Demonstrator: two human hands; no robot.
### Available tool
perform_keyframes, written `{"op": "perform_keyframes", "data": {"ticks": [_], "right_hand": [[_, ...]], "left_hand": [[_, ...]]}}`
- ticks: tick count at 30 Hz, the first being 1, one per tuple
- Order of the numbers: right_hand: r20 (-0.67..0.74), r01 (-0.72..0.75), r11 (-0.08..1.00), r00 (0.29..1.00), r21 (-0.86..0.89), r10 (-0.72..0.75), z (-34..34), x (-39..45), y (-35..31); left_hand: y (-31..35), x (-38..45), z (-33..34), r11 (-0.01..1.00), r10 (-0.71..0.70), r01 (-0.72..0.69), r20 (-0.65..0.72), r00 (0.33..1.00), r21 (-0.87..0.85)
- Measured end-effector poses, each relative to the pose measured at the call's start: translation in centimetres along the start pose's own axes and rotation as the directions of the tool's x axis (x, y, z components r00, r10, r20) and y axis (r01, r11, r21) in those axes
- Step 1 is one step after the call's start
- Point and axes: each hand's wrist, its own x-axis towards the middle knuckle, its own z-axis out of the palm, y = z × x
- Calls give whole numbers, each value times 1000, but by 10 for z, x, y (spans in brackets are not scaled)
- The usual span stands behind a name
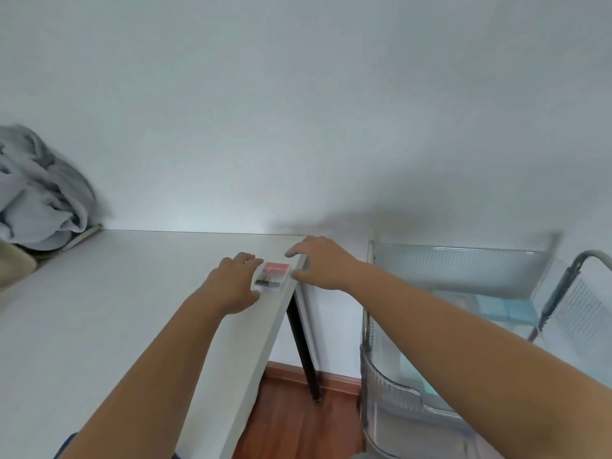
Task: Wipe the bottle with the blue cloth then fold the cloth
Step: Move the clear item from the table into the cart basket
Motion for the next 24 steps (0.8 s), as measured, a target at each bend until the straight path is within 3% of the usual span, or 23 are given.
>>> {"op": "perform_keyframes", "data": {"ticks": [6,8,10,15,19,24], "right_hand": [[103,-50,998,993,-31,53,12,6,-1],[163,-52,998,985,-26,56,43,41,-29],[170,-56,998,984,-26,60,49,41,-32],[99,-95,993,991,69,88,49,43,-23],[98,-75,997,993,25,72,43,36,-24],[15,-25,999,1000,-23,25,23,14,-23]], "left_hand": [[-3,9,5,987,38,-32,36,999,-160],[-51,15,11,969,12,13,100,995,-247],[-58,18,15,948,28,5,101,994,-319],[-57,27,8,929,41,-13,67,997,-371],[-55,25,3,927,15,18,86,996,-376],[-37,13,-9,917,55,-59,-23,998,-395]]}}
